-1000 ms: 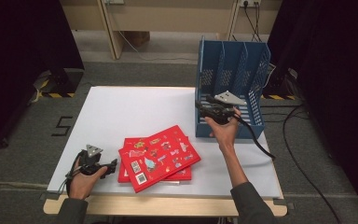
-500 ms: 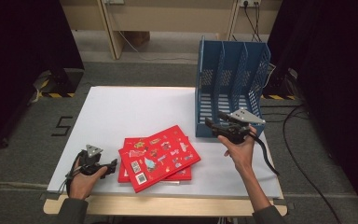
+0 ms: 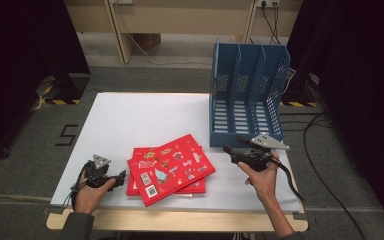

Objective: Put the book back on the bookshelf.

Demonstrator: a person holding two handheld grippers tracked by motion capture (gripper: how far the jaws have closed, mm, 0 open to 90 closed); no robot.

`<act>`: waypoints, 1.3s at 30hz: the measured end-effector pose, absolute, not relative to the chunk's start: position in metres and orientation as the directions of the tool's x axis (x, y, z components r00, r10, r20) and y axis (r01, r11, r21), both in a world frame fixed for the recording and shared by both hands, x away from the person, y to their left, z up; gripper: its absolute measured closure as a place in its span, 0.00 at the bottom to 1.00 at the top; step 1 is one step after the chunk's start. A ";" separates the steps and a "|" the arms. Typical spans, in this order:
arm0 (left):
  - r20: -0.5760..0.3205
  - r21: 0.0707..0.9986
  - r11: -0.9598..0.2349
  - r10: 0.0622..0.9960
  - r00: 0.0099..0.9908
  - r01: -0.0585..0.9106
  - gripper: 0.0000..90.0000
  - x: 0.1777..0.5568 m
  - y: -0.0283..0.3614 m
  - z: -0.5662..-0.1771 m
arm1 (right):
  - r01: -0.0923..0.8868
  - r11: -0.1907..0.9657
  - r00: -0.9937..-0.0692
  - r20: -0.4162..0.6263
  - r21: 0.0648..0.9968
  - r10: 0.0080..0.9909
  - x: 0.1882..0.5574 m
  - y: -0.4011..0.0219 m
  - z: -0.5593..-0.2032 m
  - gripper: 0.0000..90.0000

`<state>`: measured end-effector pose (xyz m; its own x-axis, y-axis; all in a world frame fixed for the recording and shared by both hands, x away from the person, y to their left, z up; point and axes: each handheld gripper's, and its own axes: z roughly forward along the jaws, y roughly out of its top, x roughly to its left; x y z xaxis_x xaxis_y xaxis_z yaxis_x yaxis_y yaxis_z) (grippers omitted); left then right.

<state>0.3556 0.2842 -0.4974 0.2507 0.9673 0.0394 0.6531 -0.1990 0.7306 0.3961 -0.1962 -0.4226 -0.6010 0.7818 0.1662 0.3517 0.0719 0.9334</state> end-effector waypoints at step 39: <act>-0.015 0.785 -0.201 0.939 0.342 0.586 0.22 0.338 0.260 -0.481 | 0.565 0.178 -0.649 0.300 0.806 0.700 0.379 -0.154 -0.481 0.29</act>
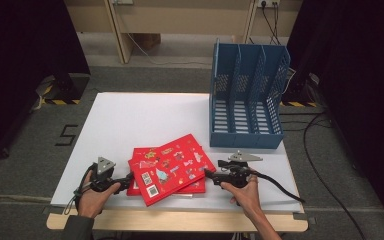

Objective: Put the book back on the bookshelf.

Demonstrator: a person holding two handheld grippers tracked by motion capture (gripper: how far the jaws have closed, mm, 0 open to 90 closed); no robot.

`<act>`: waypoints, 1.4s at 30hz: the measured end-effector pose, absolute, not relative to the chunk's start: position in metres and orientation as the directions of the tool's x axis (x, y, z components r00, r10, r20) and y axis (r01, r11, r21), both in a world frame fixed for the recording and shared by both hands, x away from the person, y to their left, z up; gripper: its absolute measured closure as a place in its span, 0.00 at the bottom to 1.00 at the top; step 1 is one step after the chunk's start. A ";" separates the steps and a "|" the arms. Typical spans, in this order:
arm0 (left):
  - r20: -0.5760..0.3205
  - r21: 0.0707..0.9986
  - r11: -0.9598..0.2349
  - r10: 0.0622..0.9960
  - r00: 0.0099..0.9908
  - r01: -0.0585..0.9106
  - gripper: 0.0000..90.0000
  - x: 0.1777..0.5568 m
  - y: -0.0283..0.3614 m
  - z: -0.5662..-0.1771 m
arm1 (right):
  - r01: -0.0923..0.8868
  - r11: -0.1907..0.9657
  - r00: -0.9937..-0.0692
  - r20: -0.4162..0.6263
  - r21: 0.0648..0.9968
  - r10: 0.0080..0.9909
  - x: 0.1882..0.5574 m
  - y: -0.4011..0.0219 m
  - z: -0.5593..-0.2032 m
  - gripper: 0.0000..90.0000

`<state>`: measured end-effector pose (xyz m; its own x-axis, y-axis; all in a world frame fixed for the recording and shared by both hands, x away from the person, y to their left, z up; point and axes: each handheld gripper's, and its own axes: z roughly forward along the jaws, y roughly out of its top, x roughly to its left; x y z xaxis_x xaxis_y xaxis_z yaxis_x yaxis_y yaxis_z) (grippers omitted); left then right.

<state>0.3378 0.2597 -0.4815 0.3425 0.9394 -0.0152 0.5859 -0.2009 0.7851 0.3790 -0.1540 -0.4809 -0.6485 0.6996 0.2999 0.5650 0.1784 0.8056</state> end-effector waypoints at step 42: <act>-0.017 0.780 -0.241 0.915 0.404 0.578 0.36 0.331 0.233 -0.478 | 0.698 0.052 -0.528 0.464 0.714 0.711 0.394 -0.161 -0.489 0.46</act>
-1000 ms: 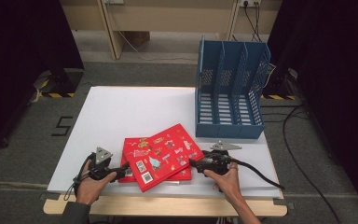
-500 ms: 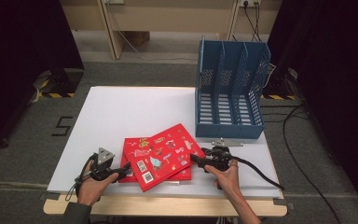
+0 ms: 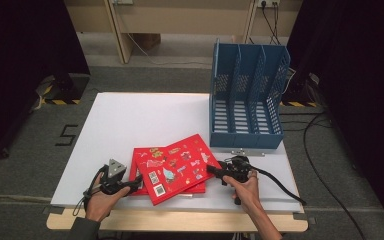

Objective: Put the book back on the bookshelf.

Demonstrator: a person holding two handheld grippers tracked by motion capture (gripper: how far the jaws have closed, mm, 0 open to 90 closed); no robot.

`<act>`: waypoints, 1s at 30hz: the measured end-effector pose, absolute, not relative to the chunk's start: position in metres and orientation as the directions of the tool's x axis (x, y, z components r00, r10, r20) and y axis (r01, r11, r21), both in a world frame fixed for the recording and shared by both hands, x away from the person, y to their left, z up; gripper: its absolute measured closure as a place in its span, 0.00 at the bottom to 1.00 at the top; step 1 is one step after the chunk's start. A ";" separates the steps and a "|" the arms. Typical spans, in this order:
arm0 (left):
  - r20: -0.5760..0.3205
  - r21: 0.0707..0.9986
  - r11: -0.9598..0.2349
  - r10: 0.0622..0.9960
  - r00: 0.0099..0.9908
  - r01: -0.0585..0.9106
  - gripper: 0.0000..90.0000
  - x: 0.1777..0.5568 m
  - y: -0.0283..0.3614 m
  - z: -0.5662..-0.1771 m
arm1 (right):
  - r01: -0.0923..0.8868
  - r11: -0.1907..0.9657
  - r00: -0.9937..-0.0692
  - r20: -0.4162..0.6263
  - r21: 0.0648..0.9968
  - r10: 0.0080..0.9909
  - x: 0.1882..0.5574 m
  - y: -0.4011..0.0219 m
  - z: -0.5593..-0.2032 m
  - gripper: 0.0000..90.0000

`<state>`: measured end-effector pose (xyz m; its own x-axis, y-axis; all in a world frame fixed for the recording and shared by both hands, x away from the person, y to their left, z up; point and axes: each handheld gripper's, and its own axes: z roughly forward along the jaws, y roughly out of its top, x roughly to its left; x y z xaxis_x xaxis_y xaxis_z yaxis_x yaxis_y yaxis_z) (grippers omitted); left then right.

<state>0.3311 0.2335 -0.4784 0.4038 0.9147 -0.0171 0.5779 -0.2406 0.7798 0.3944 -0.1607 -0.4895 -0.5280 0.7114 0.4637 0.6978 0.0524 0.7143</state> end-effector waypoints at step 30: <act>-0.008 0.779 -0.262 0.904 0.427 0.569 0.43 0.323 0.211 -0.478 | 0.697 -0.249 -0.493 0.701 0.673 0.516 0.390 -0.169 -0.452 0.64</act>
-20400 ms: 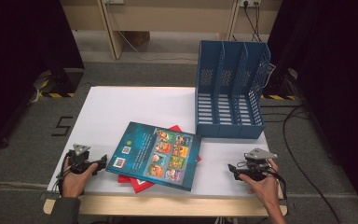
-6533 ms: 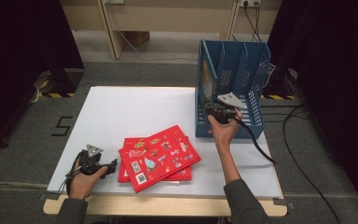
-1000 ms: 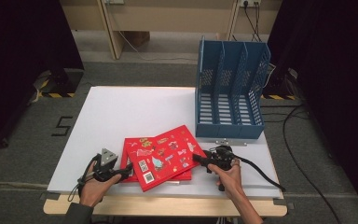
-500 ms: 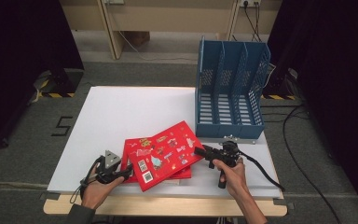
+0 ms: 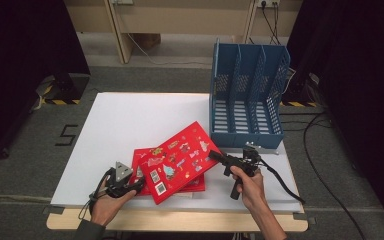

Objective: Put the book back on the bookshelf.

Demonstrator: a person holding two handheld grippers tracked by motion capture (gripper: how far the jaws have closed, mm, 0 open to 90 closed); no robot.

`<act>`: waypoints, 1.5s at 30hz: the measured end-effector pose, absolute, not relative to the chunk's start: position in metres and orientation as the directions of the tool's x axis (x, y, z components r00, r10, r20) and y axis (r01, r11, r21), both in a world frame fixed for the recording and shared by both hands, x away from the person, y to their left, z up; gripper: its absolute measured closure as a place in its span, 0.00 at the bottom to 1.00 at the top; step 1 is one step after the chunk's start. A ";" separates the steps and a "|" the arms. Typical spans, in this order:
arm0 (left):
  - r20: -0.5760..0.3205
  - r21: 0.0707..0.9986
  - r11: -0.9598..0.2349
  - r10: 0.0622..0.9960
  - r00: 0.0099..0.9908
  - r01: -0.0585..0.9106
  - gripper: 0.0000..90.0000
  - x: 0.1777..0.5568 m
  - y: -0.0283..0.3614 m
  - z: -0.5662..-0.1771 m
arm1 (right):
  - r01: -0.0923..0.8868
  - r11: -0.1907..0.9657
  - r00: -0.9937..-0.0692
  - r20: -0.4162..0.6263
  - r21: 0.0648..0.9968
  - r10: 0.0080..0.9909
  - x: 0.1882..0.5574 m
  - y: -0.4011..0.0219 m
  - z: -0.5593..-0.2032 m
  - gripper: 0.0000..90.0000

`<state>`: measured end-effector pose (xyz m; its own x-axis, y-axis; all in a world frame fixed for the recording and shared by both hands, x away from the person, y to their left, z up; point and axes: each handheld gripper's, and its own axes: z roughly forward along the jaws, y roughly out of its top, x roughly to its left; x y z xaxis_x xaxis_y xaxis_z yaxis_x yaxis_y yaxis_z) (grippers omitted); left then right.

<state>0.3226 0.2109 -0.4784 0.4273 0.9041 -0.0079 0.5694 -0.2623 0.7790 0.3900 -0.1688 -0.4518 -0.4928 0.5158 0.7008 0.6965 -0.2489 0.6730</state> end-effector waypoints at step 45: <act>-0.021 0.801 -0.136 0.967 0.255 0.583 0.18 0.343 0.270 -0.479 | 0.142 -0.064 -0.745 0.149 0.988 0.650 0.370 -0.142 -0.373 0.88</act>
